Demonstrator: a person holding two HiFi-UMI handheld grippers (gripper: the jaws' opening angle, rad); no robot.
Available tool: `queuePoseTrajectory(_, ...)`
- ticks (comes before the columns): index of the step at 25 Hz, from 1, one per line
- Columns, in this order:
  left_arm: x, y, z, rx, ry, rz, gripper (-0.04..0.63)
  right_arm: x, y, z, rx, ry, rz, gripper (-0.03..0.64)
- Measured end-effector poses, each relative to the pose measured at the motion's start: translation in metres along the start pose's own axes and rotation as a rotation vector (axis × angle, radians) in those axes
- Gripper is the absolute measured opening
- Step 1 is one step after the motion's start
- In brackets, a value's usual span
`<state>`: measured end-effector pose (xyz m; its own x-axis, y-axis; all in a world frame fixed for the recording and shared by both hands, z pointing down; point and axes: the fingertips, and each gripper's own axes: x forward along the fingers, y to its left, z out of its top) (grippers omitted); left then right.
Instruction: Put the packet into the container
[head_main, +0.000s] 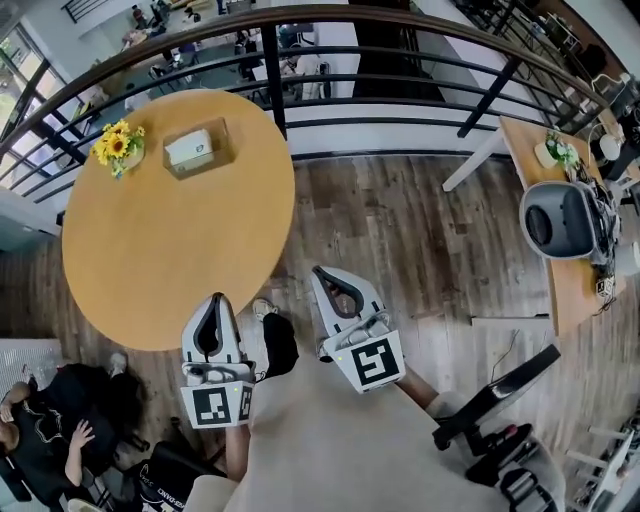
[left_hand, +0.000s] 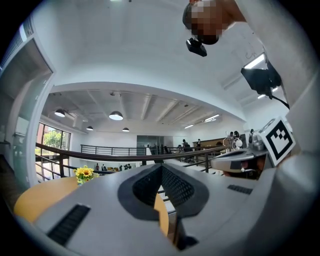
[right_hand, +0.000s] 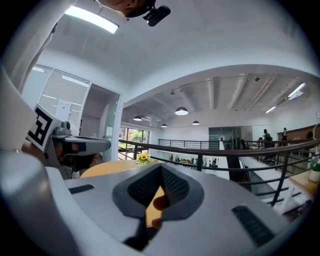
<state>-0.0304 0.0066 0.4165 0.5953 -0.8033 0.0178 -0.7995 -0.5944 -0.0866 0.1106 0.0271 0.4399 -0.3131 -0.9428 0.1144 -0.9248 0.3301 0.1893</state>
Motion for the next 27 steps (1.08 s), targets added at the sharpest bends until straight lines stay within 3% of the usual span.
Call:
queuePoseTrajectory(3,-0.005,-0.011,-0.001,0.005,-0.004,-0.006,0.005,-0.012,0.005,-0.002,0.019,-0.027,-0.006,0.003)
queuePoseTrajectory(6,-0.010,-0.017,0.000,0.010,-0.008,-0.012,0.005,-0.019,0.005,0.008,0.126,-0.134,-0.054,0.003)
queuePoseTrajectory(10,-0.016,-0.019,0.001,0.010,-0.011,-0.007,0.005,-0.027,0.014,-0.006,0.014,-0.022,-0.011,0.003)
queuePoseTrajectory(13,-0.018,-0.018,0.003,0.013,-0.017,-0.004,0.005,-0.026,0.016,-0.006,-0.018,-0.002,-0.002,0.003)
queuePoseTrajectory(22,-0.026,-0.008,0.007,0.020,-0.029,0.014,0.005,-0.021,0.029,-0.003,-0.008,0.007,0.009,0.003)
queuePoseTrajectory(27,-0.034,0.008,0.014,0.027,-0.043,0.081,0.005,-0.006,0.036,0.002,0.000,0.018,0.063,0.003)
